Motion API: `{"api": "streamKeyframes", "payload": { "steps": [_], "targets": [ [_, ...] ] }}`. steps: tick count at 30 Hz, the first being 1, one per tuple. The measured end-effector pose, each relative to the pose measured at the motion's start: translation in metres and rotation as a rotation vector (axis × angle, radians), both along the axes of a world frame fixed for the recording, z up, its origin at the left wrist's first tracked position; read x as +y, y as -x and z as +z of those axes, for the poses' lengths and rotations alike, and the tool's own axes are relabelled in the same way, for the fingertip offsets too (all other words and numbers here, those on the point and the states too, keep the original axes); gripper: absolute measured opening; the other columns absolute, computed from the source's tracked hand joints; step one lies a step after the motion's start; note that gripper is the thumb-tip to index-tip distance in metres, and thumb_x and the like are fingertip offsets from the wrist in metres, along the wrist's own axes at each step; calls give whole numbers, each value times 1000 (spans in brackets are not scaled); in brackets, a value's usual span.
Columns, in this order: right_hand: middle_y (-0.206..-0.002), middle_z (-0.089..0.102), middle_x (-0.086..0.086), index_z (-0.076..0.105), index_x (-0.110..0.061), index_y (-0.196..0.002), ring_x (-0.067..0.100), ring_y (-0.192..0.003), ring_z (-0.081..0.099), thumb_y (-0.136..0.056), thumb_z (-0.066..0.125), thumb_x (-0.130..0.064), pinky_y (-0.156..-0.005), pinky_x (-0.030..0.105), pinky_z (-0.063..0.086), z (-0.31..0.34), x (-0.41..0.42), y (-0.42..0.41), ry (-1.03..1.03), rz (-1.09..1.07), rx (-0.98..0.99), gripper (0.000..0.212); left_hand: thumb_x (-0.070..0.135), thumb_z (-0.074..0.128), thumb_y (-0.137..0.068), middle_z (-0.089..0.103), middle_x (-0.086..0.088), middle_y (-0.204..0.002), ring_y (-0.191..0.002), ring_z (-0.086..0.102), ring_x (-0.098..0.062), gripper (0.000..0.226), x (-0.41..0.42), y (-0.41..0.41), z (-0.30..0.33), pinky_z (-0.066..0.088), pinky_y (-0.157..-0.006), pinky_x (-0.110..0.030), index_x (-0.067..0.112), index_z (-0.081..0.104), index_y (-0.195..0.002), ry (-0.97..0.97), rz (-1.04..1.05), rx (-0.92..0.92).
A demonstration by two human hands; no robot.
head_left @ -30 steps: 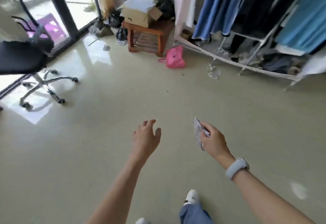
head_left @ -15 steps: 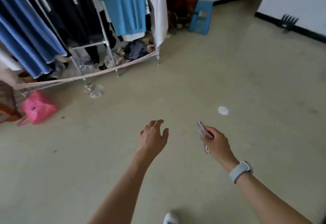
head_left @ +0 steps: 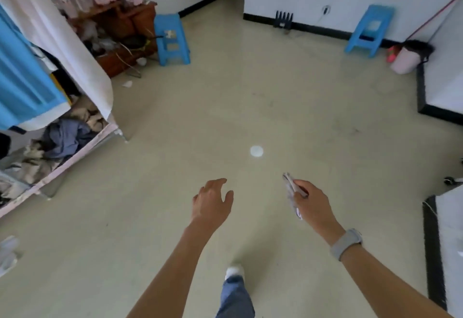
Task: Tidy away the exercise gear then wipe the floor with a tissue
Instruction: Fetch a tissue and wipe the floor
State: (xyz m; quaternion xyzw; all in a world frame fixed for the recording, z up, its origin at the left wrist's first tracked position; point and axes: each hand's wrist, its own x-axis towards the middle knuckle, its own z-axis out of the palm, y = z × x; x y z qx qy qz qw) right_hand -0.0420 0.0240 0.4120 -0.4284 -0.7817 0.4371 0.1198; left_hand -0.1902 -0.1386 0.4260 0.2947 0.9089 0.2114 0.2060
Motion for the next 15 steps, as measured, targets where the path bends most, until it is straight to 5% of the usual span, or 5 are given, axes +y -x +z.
{"api": "streamKeyframes", "payload": {
  "steps": [4, 8, 11, 13, 15],
  "targets": [
    [-73, 59, 6, 61, -10, -101, 16, -56, 50, -88, 43, -2, -45, 11, 38, 22, 87, 70, 6, -76, -6, 24, 32, 44, -95, 43, -2, -143, -129, 43, -21, 44, 113, 85, 8, 33, -107, -36, 20, 42, -137, 20, -125, 25],
    [-73, 56, 12, 61, -7, -94, 23, -63, 48, -88, 43, -3, -57, 25, 37, 34, 177, 100, -24, -189, -17, 19, 31, 42, -96, 41, -3, -144, -131, 42, -22, 44, 237, 134, 18, 31, -109, -37, 19, 40, -138, 27, -286, 35],
    [-57, 48, 0, 52, -31, -67, 12, -50, 41, -92, 47, -16, -53, 21, 34, 29, 249, 114, -78, -270, -41, 29, 31, 42, -96, 43, -2, -143, -129, 43, -22, 44, 328, 152, 13, 31, -108, -35, 19, 40, -138, 12, -402, 34],
    [-55, 46, -2, 55, -23, -69, 10, -48, 39, -93, 48, -24, -52, 17, 32, 29, 290, 123, -100, -301, -65, 25, 31, 41, -96, 43, -2, -142, -127, 45, -21, 43, 376, 160, 5, 32, -107, -33, 20, 40, -137, 11, -472, 21],
    [-68, 59, 11, 62, -8, -85, 22, -61, 53, -93, 49, -22, -60, 28, 41, 22, 345, 136, -75, -347, -74, 20, 31, 41, -96, 43, -1, -142, -126, 45, -20, 43, 434, 171, -8, 32, -107, -33, 20, 40, -138, 18, -524, -14]
  ]
}}
